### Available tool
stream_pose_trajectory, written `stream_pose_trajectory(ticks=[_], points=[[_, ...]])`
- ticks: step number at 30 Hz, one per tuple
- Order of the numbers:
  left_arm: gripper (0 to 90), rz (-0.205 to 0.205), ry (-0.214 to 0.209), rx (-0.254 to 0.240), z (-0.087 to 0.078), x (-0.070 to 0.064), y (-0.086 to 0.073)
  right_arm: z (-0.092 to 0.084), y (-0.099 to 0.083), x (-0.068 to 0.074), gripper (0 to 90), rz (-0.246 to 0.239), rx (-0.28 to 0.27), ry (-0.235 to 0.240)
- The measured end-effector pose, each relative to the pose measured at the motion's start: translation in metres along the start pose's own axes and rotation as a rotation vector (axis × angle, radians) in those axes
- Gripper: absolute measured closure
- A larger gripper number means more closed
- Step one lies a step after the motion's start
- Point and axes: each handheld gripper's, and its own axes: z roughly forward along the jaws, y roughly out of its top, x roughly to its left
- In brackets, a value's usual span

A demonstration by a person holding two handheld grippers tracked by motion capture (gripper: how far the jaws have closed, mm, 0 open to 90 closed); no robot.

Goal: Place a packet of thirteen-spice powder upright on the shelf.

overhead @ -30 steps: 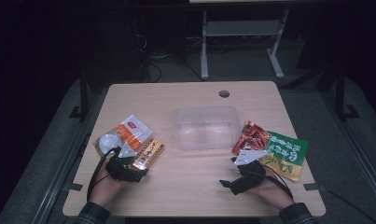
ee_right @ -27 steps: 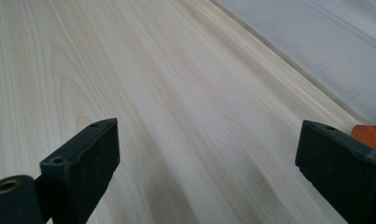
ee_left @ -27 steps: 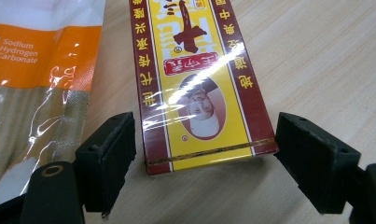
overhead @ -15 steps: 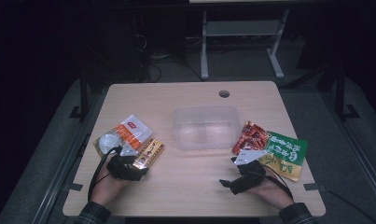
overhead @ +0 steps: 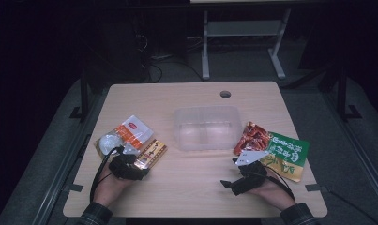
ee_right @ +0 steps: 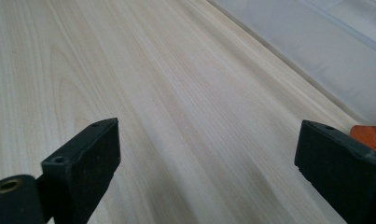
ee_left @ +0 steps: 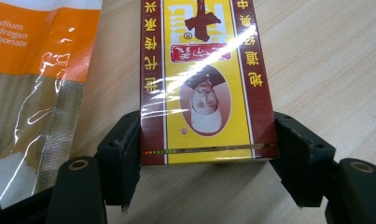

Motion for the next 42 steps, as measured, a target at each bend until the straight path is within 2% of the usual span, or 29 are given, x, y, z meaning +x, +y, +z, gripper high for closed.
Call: stream_pose_trajectory(ticks=[4,14,17,21,23,25,27,29,30,31,32,34,35,37,38,40,42], points=[[31.6,0.002,-0.009,-0.002,-0.001,0.0,0.001,-0.001,0.0,0.0,6.6,0.001,-0.002,0.0],[31.9,0.04,-0.044,-0.027,-0.009,-0.001,0.001,-0.001,0.0,0.0,6.5,0.001,-0.004,-0.001],[32.0,0.056,-0.072,-0.058,-0.015,-0.003,0.003,-0.001,0.0,0.0,6.5,0.001,-0.004,0.0],[32.0,0.096,-0.109,-0.069,-0.02,-0.006,0.003,-0.002,0.0,0.0,6.5,0.004,-0.011,0.002],[32.1,0.098,-0.122,-0.077,-0.021,-0.007,0.003,-0.003,0.0,-0.002,6.5,-0.002,-0.019,0.005],[32.1,0.117,-0.139,-0.08,-0.023,-0.009,0.004,-0.004,0.0,-0.002,6.5,0.001,-0.019,0.006],[32.1,0.146,-0.156,-0.099,-0.024,-0.011,0.005,-0.006,0.001,-0.002,6.5,-0.009,-0.015,0.017],[32.1,0.153,-0.186,-0.118,-0.026,-0.014,0.006,-0.008,0.002,-0.002,6.4,-0.022,-0.012,0.03],[32.1,0.153,-0.186,-0.118,-0.026,-0.014,0.006,-0.008,0.002,-0.002,6.4,-0.022,-0.012,0.03],[32.1,0.173,-0.211,-0.135,-0.028,-0.018,0.007,-0.011,0.003,-0.002,6.5,-0.018,-0.007,0.064],[32.1,0.189,-0.221,-0.141,-0.028,-0.019,0.007,-0.011,0.004,-0.002,6.5,-0.029,-0.009,0.078],[32.1,0.192,-0.231,-0.144,-0.028,-0.02,0.008,-0.013,0.004,-0.002,7.1,-0.033,-0.005,0.094],[32.1,0.209,-0.25,-0.155,-0.028,-0.024,0.009,-0.014,0.005,-0.001,8.5,-0.03,-0.003,0.107],[32.1,0.236,-0.268,-0.155,-0.028,-0.027,0.01,-0.015,0.005,-0.002,9.5,-0.044,-0.006,0.12],[32.0,0.228,-0.281,-0.164,-0.027,-0.03,0.011,-0.015,0.005,-0.002,9.6,-0.047,-0.005,0.126],[32.1,0.242,-0.29,-0.166,-0.027,-0.031,0.011,-0.015,0.005,-0.002,9.9,-0.046,-0.003,0.131],[32.1,0.262,-0.319,-0.181,-0.024,-0.038,0.014,-0.015,0.005,-0.002,10.5,-0.046,0.002,0.138]])
